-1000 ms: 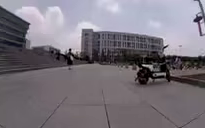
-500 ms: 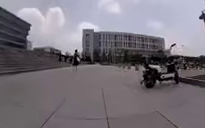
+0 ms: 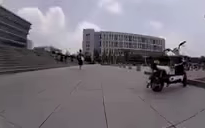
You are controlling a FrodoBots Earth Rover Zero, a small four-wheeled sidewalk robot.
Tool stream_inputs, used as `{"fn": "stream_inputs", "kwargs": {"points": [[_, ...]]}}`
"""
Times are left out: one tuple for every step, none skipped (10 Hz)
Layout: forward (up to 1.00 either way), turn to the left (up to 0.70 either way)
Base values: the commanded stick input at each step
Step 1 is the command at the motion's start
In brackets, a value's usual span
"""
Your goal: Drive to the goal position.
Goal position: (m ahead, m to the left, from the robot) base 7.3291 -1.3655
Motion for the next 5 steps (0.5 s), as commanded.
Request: {"fn": "stream_inputs", "kwargs": {"points": [[0.70,0.00],[0.70,0.00],[0.70,0.00],[0.70,0.00],[0.70,0.00]]}}
